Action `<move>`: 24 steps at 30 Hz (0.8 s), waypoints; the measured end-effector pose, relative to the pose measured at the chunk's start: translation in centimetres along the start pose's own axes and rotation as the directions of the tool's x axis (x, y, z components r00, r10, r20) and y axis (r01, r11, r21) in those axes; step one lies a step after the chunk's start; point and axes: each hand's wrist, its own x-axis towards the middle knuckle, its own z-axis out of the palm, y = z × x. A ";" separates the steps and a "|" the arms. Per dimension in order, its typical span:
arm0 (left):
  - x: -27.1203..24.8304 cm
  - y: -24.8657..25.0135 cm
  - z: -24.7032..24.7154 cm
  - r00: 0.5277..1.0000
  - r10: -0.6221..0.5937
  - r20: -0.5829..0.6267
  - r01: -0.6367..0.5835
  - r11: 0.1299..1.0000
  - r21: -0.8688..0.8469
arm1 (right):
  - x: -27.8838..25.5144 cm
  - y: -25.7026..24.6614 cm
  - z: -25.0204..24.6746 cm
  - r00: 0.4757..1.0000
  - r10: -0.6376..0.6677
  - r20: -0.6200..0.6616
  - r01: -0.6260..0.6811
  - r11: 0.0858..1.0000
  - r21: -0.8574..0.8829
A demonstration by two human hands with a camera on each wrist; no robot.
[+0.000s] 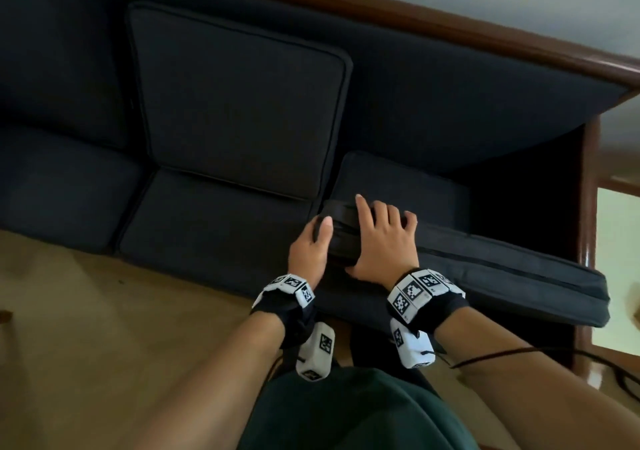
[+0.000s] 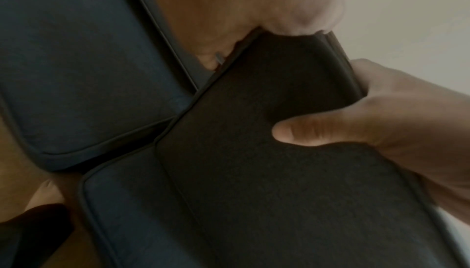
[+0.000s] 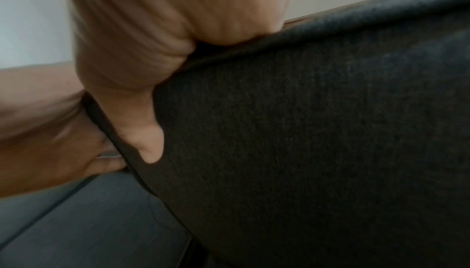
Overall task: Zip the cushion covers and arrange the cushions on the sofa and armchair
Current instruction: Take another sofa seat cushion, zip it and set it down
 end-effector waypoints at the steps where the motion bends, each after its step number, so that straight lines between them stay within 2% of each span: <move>1: 0.3 -0.1 -0.4 0.999 -0.013 0.030 0.013 1.000 0.004 | 0.4 -0.5 0.0 1.000 0.016 0.007 -0.015 0.999 -0.028; 5: 1.6 0.1 -2.0 0.987 -0.016 0.162 0.004 0.997 0.073 | 1.5 -1.8 -0.7 0.998 0.061 0.017 -0.060 0.997 -0.042; 8: 1.9 0.2 -3.2 0.967 0.039 0.251 -0.076 0.987 0.139 | 1.5 -1.4 -1.8 0.997 0.066 0.029 -0.067 0.998 0.023; 11: 1.7 0.7 -4.5 0.926 0.135 0.353 -0.207 0.963 0.174 | 0.7 -0.2 -2.8 0.996 0.083 0.014 -0.084 0.993 0.086; 15: 1.7 0.7 -6.7 0.852 0.169 0.496 -0.295 0.937 0.188 | -2.2 1.0 -4.3 0.995 0.094 -0.037 -0.086 0.981 0.174; 21: 2.3 2.8 -9.2 0.773 0.141 0.618 -0.476 0.774 0.418 | -4.1 3.2 -10.2 0.995 0.041 -0.086 -0.009 0.941 0.340; 23: 1.8 4.8 -9.4 0.748 0.194 0.635 -0.540 0.733 0.413 | -4.6 4.1 -12.3 0.989 0.016 -0.146 0.047 0.907 0.419; 24: 1.3 5.7 -9.6 0.732 0.268 0.626 -0.594 0.702 0.394 | -5.0 4.6 -13.2 0.982 0.006 -0.190 0.085 0.880 0.468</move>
